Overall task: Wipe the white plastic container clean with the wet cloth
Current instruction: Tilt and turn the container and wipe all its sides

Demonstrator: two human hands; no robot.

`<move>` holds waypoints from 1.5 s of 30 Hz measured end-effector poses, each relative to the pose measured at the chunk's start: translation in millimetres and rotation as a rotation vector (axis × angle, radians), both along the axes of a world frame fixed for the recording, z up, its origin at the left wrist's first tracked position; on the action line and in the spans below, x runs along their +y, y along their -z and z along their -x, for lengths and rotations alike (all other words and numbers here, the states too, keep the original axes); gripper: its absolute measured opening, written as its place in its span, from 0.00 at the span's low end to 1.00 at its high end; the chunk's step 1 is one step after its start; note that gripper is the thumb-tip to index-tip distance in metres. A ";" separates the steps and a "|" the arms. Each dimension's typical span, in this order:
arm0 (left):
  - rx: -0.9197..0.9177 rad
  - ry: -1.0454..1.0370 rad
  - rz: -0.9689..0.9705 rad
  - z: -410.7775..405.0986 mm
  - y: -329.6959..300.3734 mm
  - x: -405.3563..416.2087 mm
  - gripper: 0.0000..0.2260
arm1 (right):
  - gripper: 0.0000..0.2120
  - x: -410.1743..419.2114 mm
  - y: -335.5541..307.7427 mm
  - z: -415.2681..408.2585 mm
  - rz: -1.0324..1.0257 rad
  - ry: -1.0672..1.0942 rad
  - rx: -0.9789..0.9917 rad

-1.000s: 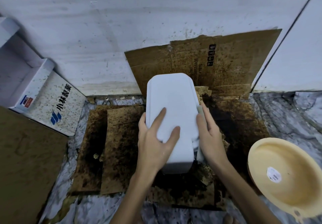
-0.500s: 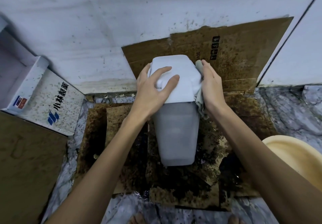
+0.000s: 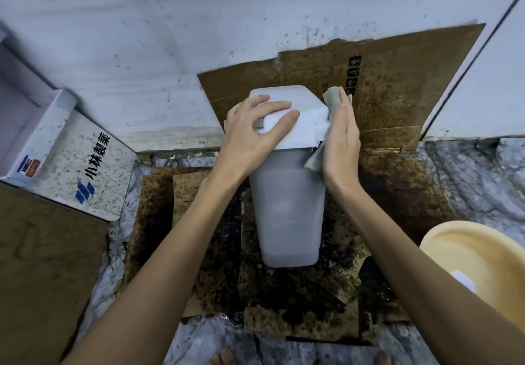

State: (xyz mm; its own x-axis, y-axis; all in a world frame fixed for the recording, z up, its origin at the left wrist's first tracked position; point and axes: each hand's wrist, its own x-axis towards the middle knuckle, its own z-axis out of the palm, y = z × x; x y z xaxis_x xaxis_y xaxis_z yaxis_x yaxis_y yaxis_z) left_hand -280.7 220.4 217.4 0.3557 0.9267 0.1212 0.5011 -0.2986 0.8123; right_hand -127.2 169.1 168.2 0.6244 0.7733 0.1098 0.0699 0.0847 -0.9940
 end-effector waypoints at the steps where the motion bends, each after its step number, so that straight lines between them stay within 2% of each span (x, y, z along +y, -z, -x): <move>1: -0.008 0.000 0.001 -0.2 0.0 -1.5 0.14 | 0.26 -4.3 3.1 3.6 -0.013 0.018 -0.031; 5: -0.019 0.012 0.025 1.5 -0.8 -9.1 0.14 | 0.28 -25.1 25.8 29.6 -0.038 0.104 -0.114; 9: -0.032 0.013 0.023 7.4 -0.9 -14.8 0.13 | 0.28 -58.7 75.6 63.4 0.133 0.146 -0.179; 16: -0.023 0.038 0.009 17.6 1.6 -23.0 0.14 | 0.31 -94.8 126.2 68.1 0.298 0.129 0.114; 20: -0.031 0.027 0.004 14.9 1.0 -25.5 0.13 | 0.28 -87.8 117.8 58.0 0.343 0.129 0.239; 29: -0.013 0.042 0.003 16.8 2.9 -25.0 0.13 | 0.33 -47.7 54.3 34.0 0.171 0.090 0.193; 32: -0.012 0.053 0.004 18.1 3.9 -29.9 0.14 | 0.34 -55.7 59.2 30.1 0.168 0.049 0.142; 35: -0.007 0.077 -0.013 23.2 8.2 -40.4 0.14 | 0.34 -74.7 75.8 29.9 0.217 0.019 0.197; 37: -0.004 0.093 -0.029 28.4 13.0 -51.2 0.17 | 0.31 -86.5 81.8 30.3 0.231 0.004 0.220; 41: 0.020 0.095 -0.049 37.5 23.9 -74.1 0.21 | 0.20 -101.2 71.2 31.8 0.177 -0.009 0.273; 45: 0.011 0.101 -0.084 43.8 36.6 -96.0 0.21 | 0.22 -102.6 49.4 19.1 0.136 0.047 0.333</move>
